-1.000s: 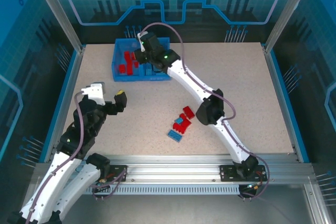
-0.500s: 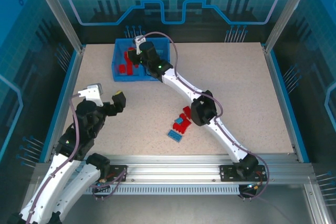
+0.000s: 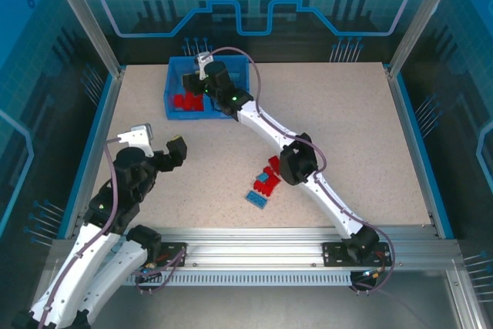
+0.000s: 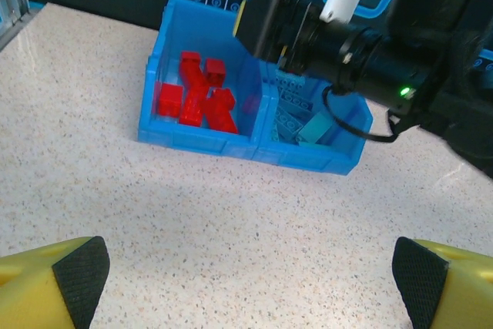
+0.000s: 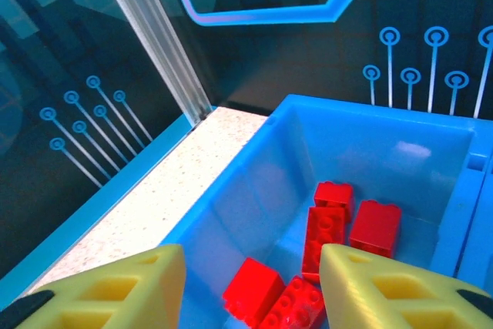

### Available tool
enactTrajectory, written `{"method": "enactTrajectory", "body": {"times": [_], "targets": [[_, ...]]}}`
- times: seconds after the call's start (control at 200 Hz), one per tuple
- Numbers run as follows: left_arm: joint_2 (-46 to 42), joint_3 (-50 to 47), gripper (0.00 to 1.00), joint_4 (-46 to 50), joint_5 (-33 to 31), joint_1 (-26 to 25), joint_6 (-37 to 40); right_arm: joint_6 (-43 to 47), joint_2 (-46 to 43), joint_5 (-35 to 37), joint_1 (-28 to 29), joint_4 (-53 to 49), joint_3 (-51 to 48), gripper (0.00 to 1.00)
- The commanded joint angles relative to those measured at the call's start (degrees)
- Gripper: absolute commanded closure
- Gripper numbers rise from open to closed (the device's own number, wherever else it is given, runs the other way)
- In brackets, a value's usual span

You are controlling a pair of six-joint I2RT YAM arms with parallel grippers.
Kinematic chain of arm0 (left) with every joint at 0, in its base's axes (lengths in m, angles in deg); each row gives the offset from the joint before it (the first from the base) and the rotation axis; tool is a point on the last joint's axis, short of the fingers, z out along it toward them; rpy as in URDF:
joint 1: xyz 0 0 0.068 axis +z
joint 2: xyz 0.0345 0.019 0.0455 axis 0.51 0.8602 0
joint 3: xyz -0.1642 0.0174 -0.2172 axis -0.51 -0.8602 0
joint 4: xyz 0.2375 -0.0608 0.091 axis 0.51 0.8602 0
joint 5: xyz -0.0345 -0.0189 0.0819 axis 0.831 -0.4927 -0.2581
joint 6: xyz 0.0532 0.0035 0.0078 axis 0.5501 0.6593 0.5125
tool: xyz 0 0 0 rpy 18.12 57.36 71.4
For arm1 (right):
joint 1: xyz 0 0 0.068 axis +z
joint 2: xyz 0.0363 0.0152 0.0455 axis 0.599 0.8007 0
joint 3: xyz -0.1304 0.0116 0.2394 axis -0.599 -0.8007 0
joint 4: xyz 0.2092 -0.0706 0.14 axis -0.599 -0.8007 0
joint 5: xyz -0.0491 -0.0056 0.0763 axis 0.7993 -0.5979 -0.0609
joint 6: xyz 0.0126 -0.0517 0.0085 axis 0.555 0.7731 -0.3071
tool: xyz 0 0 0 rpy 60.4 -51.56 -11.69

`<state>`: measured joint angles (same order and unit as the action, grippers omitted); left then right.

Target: Sort the legos into containers by color

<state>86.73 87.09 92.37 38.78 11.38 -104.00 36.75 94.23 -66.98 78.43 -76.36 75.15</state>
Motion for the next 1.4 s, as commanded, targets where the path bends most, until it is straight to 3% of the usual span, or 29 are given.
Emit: {"method": "enactTrajectory", "body": {"times": [0.0,0.25,0.325,0.42,0.575,0.68,0.785,1.096,1.396], "targets": [[2.6,2.4,0.01,3.7,1.4,0.2,-5.7,-1.3,-10.0,-3.9,0.0,-4.8,0.3,0.46],[13.4,5.0,0.01,2.5,11.6,-1.1,-17.2,0.2,-30.6,-12.1,-4.5,-26.0,-14.3,0.28],[18.8,6.8,0.02,2.1,12.0,-5.0,-18.0,0.0,-39.3,-12.7,-7.0,-29.9,-26.1,0.28],[27.6,10.4,0.01,1.0,10.4,-12.1,-16.6,0.3,-54.1,-11.0,-9.7,-27.0,-48.3,0.25],[44.5,18.9,0.01,1.7,13.0,-18.9,-17.8,-4.2,-74.2,-3.1,-14.8,-26.4,-76.7,0.14],[55.7,25.7,0.01,4.3,13.9,-21.7,-20.3,-10.9,-83.6,1.4,-20.3,-34.0,-86.5,0.09],[63.9,31.1,0.01,4.1,16.8,-23.2,-23.0,-14.6,-91.2,-1.3,-24.3,-36.4,-95.9,0.05],[79.5,41.7,0.06,6.4,21.7,-25.6,-32.5,-16.2,-104.9,-2.7,-24.6,-41.2,-109.4,0.0],[87.6,48.8,0.14,9.1,20.2,-27.0,-32.9,-15.2,-106.4,-4.6,-24.7,-40.5,-113.1,0.0]]}}
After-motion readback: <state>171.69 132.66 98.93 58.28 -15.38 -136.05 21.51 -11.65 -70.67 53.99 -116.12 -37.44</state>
